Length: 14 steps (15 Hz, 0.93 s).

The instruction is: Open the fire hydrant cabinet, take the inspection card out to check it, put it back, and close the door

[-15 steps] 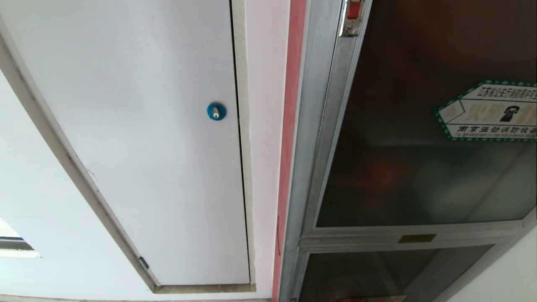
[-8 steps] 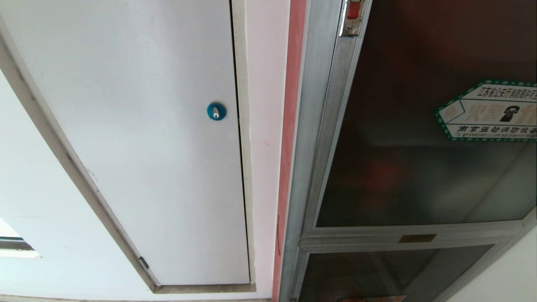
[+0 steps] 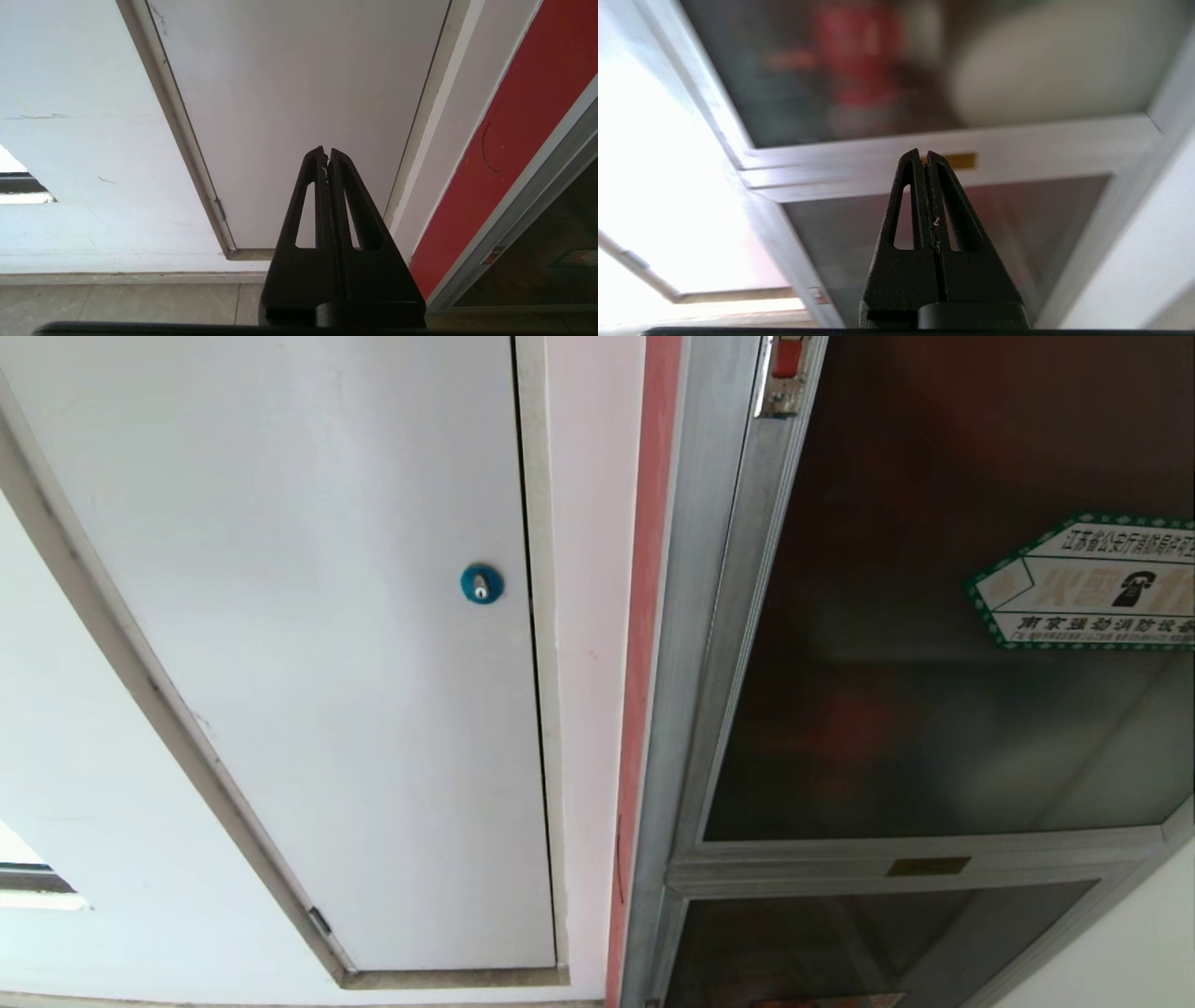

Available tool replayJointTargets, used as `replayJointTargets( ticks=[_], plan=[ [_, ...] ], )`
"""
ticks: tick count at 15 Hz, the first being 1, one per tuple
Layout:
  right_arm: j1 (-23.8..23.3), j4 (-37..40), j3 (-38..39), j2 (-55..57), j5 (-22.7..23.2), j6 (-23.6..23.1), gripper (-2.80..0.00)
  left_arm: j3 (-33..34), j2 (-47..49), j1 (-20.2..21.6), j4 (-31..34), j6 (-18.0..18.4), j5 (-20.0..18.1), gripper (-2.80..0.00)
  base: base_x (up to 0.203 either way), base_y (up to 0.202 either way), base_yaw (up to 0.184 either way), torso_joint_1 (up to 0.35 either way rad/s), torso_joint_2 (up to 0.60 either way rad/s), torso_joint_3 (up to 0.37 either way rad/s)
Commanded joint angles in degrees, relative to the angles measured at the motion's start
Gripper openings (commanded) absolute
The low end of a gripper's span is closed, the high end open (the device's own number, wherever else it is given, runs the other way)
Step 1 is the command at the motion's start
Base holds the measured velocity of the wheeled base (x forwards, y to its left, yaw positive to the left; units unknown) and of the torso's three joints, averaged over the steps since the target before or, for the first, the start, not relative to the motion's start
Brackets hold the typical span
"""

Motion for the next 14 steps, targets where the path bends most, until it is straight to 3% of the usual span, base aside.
replayJointTargets(
  ticks=[1, 10, 14],
  plan=[
    [0.04, 0.13, -4.23, 6.46, 1.57, 0.06, -2.8, 0.0, 0.05, 0.02, 0.01, 0.0, -0.01, -2.8, 0.0, 0.0, 0.0, 0.0, 0.0, 0.0],
    [0.05, 1.14, -35.42, 37.94, 14.61, 0.18, -2.8, 0.0, 0.05, 0.02, 0.01, 0.0, -0.01, -2.8, 0.0, 0.0, 0.0, 0.0, 0.0, 0.0],
    [0.41, 4.36, -46.87, 46.94, 28.08, 0.28, -2.8, 0.0, 0.05, 0.02, 0.01, 0.0, -0.01, -2.8, 0.0, 0.0, 0.0, 0.0, 0.0, 0.0]
  ],
)
